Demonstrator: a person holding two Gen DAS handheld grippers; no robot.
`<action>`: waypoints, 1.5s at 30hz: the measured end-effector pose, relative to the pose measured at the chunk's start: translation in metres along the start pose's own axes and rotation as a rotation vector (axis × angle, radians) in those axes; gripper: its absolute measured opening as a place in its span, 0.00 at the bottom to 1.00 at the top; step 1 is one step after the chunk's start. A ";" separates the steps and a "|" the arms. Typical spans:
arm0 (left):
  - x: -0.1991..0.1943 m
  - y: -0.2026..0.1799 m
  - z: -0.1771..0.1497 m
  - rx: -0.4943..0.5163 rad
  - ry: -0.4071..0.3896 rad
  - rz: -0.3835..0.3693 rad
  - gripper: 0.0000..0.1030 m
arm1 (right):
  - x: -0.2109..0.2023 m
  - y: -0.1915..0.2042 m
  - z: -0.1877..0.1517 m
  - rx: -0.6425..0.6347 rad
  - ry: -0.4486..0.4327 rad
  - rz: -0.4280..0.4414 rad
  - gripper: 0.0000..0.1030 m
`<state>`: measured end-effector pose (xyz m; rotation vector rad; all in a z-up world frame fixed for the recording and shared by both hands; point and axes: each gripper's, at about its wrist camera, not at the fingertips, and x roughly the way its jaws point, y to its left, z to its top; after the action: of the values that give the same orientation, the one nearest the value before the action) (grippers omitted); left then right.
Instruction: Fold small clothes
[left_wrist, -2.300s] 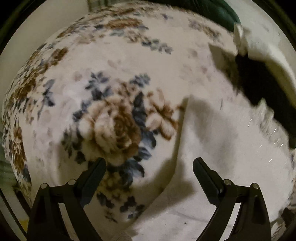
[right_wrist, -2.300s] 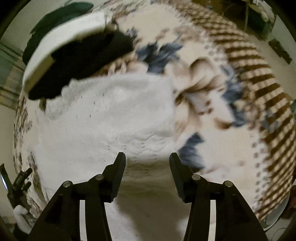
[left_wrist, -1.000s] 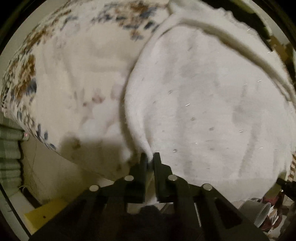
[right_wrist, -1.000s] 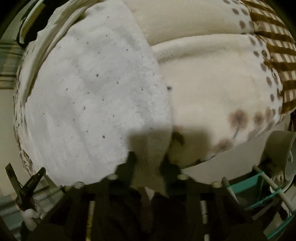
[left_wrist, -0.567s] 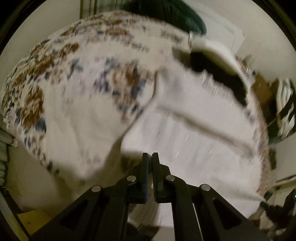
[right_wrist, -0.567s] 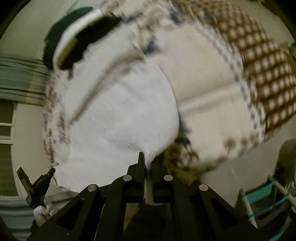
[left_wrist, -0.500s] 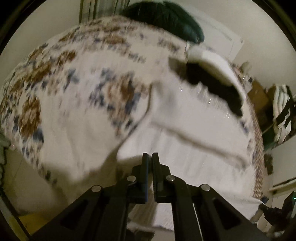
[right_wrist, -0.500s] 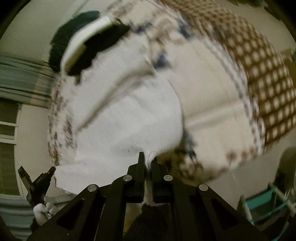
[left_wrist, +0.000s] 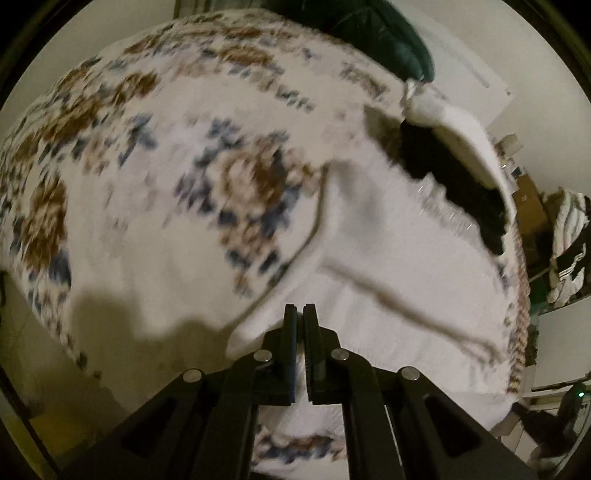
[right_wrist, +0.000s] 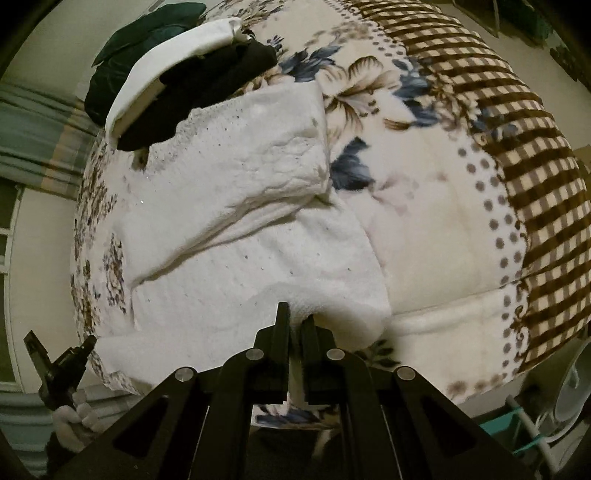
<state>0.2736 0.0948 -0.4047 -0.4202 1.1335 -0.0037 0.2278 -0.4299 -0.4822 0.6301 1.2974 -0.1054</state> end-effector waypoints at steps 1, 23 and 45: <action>-0.003 -0.006 0.011 0.005 -0.011 -0.020 0.01 | -0.001 0.002 0.005 0.011 -0.003 -0.001 0.05; 0.193 -0.069 0.226 0.057 0.061 0.032 0.04 | 0.107 0.044 0.267 0.162 -0.036 -0.038 0.18; 0.169 0.004 0.069 -0.219 0.165 -0.055 0.71 | 0.127 -0.065 0.067 0.531 -0.102 0.369 0.80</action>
<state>0.4061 0.0843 -0.5292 -0.6554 1.2902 0.0385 0.2961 -0.4823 -0.6149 1.2915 1.0344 -0.1782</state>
